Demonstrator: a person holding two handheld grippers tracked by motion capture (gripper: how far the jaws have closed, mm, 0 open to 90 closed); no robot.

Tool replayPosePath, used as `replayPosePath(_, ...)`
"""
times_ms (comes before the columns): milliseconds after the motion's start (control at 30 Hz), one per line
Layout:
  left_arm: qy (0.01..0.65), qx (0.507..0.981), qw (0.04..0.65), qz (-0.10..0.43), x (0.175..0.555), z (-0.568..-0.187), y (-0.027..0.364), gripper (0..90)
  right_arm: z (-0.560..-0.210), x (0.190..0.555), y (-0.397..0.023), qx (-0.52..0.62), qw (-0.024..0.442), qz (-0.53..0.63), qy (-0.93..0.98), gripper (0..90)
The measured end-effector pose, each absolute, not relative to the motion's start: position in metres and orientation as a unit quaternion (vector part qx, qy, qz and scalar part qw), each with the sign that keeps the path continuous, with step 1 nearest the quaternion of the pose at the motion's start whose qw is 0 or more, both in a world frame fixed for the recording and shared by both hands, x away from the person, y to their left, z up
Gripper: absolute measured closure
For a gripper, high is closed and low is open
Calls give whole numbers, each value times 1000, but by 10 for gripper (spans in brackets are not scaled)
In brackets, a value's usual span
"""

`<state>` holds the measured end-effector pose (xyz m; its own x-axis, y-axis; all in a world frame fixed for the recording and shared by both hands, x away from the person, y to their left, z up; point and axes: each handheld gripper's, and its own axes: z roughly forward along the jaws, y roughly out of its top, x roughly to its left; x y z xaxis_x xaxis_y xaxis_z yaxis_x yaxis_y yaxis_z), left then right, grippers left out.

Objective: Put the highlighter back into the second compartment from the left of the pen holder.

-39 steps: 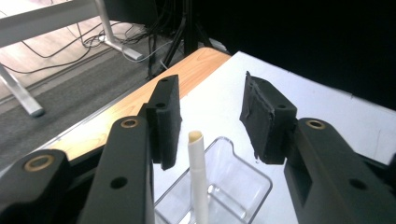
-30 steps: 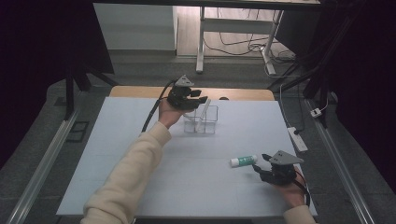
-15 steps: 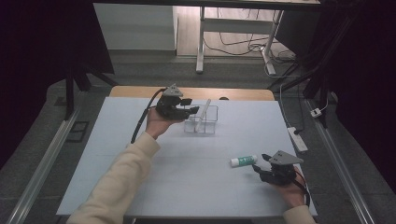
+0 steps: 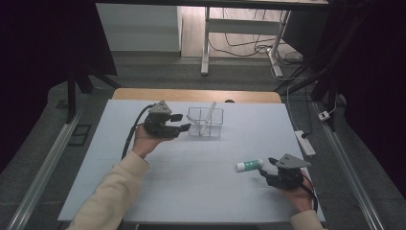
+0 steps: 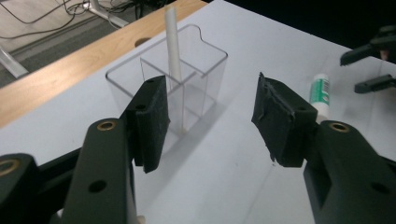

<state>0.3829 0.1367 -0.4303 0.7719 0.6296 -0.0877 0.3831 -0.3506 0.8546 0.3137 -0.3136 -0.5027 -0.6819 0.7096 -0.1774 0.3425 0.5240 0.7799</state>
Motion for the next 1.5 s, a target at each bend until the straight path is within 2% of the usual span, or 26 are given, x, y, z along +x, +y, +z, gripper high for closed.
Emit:
replayPosePath(733,336,810,465,124,317,-463,188,412,-504,315,-309,311,243,370,841,405)
replayPosePath(1500,366,811,438,126,277,-495,223,397,-499,314,-310,301,239,382,840,396)
